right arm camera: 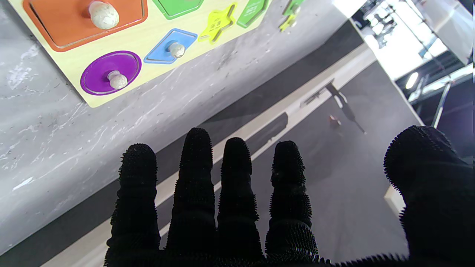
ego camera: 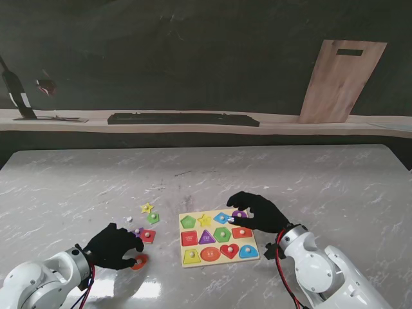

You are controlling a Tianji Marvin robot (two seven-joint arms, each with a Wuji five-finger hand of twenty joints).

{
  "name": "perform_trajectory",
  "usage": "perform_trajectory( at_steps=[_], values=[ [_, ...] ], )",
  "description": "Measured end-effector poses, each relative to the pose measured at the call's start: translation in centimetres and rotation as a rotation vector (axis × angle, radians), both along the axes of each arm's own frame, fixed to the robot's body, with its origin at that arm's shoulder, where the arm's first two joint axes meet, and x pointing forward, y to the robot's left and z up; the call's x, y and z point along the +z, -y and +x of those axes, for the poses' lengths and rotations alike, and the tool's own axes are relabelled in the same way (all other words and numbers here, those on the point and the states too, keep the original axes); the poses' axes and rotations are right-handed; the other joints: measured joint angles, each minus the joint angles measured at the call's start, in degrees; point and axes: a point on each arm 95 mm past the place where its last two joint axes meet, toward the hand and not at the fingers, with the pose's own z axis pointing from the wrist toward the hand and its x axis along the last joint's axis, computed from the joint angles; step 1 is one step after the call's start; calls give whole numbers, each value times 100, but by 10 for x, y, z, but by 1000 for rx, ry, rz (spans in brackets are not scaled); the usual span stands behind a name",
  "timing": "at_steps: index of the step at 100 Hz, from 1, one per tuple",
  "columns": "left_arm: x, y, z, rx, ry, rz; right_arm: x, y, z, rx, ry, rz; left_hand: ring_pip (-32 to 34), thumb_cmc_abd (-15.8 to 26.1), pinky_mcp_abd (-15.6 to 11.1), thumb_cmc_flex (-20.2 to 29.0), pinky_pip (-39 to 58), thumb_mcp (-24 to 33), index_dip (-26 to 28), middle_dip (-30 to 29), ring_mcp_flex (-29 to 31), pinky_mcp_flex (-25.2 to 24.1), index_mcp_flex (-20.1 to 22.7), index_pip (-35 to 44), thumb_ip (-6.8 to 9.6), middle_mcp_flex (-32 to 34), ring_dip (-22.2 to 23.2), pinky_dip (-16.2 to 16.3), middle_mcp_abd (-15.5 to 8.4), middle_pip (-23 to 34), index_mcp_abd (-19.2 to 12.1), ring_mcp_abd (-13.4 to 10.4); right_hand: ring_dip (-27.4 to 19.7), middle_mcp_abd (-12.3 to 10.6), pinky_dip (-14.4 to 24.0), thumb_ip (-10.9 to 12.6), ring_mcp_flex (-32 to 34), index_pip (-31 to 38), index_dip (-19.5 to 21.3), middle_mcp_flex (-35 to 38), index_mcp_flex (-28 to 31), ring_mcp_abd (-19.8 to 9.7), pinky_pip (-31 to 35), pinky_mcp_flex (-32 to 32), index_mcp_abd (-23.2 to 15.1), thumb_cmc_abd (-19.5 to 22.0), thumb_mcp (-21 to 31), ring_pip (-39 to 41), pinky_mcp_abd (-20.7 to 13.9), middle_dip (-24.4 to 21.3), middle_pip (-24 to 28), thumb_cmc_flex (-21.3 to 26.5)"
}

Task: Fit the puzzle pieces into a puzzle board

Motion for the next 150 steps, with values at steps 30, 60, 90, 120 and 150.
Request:
perform_trajectory(
  at_steps=[30,60,90,120,150],
  values=[
    [-7,7,5,38,121,-18,0,0,0,0,-1,-3,901,909,0,1269,413,-3369,67,392,598,430,582,1359,0,906,263,202,97,814,-91,12,0,0,0,0,0,0,1,0,0,0,0,0,0,2,-3,1,0,0,0,0],
    [-9,14,11,54,50,-11,1,0,0,-3,-1,-3,1516,1298,0,1263,627,-3462,143,630,1017,875,1225,2138,0,1603,335,359,168,1387,-75,121,1,0,0,0,0,0,1,0,0,0,0,0,-1,70,-13,2,0,0,0,0],
    [-11,18,11,59,-5,42,1,0,0,-6,-1,-3,1631,1351,0,1129,689,-3473,207,642,1023,929,1281,2207,0,1680,335,372,169,1446,-10,130,1,0,0,0,0,0,1,0,0,0,0,0,-1,70,-65,3,0,0,0,0],
    [-12,21,12,66,-2,59,1,-1,1,-3,-6,-2,1633,1351,0,1129,690,-3472,207,643,1023,929,1279,2207,0,1680,335,376,170,1447,-2,133,2,0,0,0,0,0,1,0,0,0,0,0,-1,70,-67,4,0,0,0,0],
    [-14,23,12,62,-33,82,1,-1,1,-3,-8,-3,1638,1351,0,1129,690,-3471,211,688,1023,929,1279,2281,0,1681,335,424,172,1512,-1,135,3,0,0,0,0,0,1,0,0,0,0,0,-1,70,-69,5,0,1,0,0]
  ],
)
